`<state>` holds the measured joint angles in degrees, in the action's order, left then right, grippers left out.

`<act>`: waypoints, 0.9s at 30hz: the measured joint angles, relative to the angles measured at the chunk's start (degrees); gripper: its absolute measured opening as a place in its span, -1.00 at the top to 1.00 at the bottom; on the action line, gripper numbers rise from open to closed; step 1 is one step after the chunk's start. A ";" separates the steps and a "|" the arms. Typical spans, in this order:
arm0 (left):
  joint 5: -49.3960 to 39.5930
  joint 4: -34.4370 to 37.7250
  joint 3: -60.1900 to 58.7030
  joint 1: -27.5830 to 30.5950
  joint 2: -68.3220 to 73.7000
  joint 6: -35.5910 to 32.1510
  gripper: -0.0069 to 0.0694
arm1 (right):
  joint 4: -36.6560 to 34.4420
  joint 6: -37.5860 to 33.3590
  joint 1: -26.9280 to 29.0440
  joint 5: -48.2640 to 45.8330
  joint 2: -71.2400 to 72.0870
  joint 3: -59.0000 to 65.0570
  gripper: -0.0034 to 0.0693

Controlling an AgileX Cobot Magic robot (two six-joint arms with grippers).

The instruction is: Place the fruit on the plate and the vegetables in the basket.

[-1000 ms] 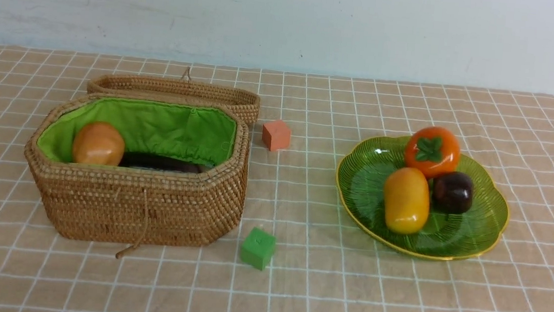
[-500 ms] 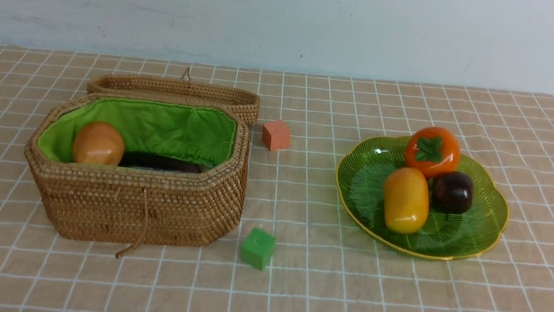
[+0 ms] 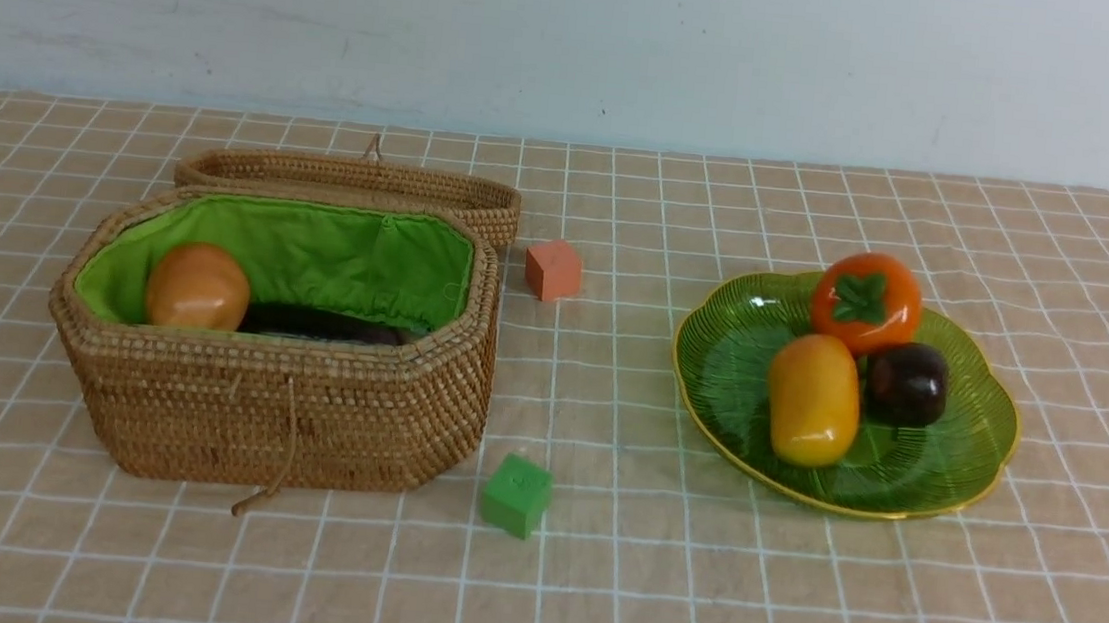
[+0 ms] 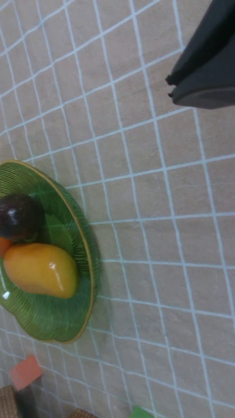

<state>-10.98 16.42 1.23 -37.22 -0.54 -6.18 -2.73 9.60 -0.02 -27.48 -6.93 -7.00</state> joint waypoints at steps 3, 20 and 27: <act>0.00 0.00 0.00 0.00 0.00 0.00 0.77 | 2.24 0.00 0.02 5.44 5.90 6.05 0.94; -0.38 0.00 -0.19 0.00 0.00 0.10 0.73 | 2.42 0.23 0.00 4.78 7.48 7.82 0.95; -0.44 0.00 -0.19 0.00 0.00 0.10 0.71 | 2.37 0.23 0.00 4.78 7.48 7.82 0.94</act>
<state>-11.42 16.42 1.04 -37.22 -0.54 -6.08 -0.36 9.83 -0.02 -22.70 0.56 0.82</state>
